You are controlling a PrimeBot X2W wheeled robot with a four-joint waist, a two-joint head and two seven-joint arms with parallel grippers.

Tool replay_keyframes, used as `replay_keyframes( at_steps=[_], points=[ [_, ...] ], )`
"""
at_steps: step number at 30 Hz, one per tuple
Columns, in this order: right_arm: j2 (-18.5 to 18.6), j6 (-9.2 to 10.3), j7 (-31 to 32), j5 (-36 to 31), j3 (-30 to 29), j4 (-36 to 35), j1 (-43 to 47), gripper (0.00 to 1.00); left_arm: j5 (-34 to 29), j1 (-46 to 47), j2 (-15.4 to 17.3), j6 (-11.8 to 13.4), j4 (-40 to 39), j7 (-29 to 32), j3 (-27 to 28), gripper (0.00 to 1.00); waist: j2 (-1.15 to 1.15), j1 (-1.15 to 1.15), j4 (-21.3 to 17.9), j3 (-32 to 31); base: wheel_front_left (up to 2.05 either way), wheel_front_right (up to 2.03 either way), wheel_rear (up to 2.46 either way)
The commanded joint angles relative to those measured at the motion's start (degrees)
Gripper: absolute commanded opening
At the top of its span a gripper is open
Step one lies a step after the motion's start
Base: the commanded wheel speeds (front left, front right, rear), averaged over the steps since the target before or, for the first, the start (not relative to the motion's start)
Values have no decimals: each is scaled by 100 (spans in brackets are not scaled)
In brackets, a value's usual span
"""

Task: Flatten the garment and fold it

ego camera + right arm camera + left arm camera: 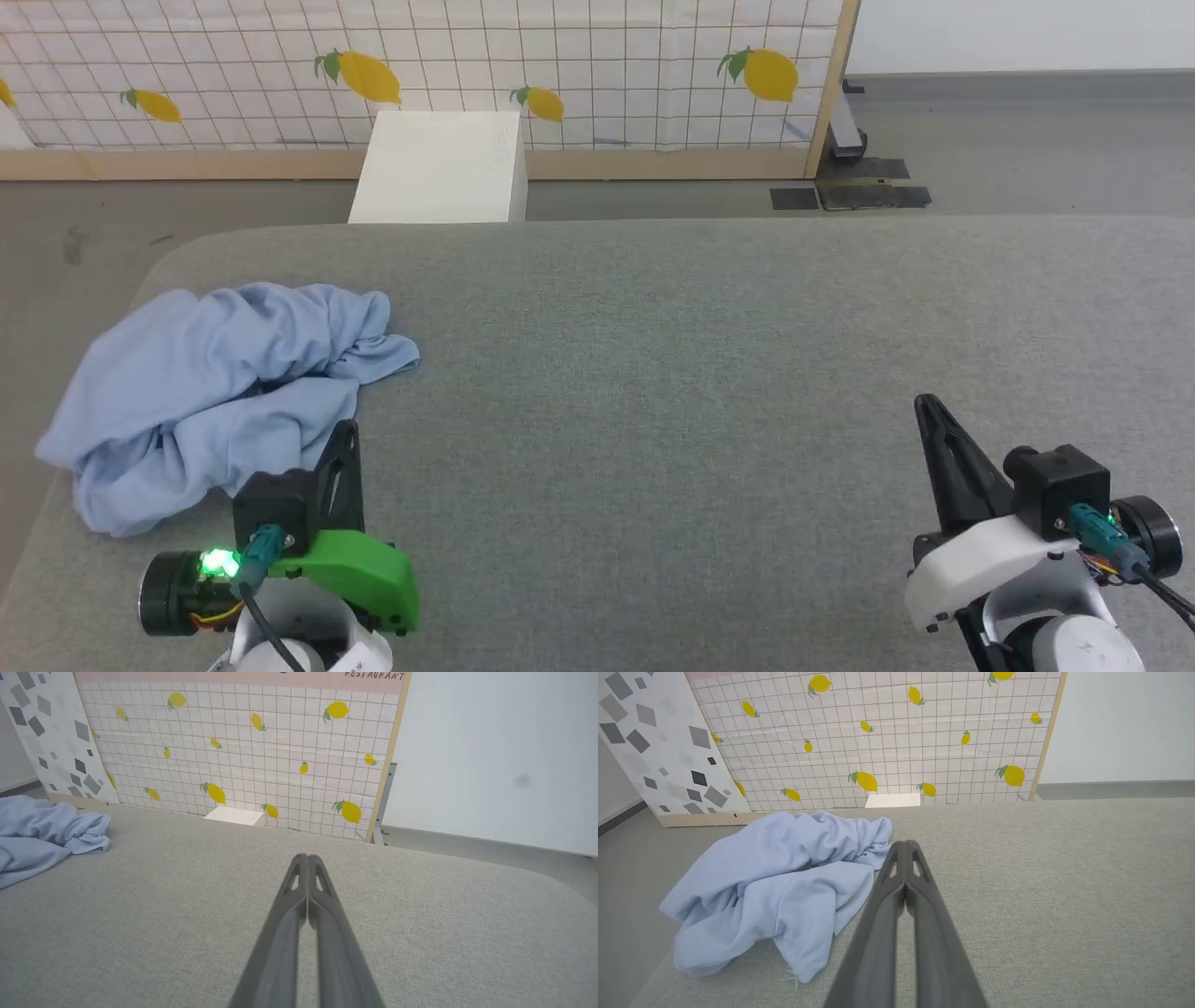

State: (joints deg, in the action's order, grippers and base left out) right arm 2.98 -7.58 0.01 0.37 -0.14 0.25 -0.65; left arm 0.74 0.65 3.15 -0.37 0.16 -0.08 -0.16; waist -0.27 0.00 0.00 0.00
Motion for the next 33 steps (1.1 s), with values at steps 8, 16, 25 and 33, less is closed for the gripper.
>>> replay_keyframes(
  at_steps=[8, 16, 25, 33],
  points=[
    [-11, 9, -1, -37, 14, -25, 65, 0, -74, -65, -27, 37, -16, 8, 16, 0, 27, 0, 0, 0, 0, 0, 0],
    [-11, 9, -1, -37, 14, -25, 65, 0, -74, -65, -27, 37, -16, 8, 16, 0, 27, 0, 0, 0, 0, 0, 0],
    [-11, 9, -1, -37, 14, -25, 65, 0, -74, -65, -27, 37, -16, 8, 16, 0, 27, 0, 0, 0, 0, 0, 0],
    [-11, 9, -1, -37, 14, -25, 65, 0, -74, -65, -27, 37, -16, 8, 16, 0, 27, 0, 0, 0, 0, 0, 0]
  ],
)
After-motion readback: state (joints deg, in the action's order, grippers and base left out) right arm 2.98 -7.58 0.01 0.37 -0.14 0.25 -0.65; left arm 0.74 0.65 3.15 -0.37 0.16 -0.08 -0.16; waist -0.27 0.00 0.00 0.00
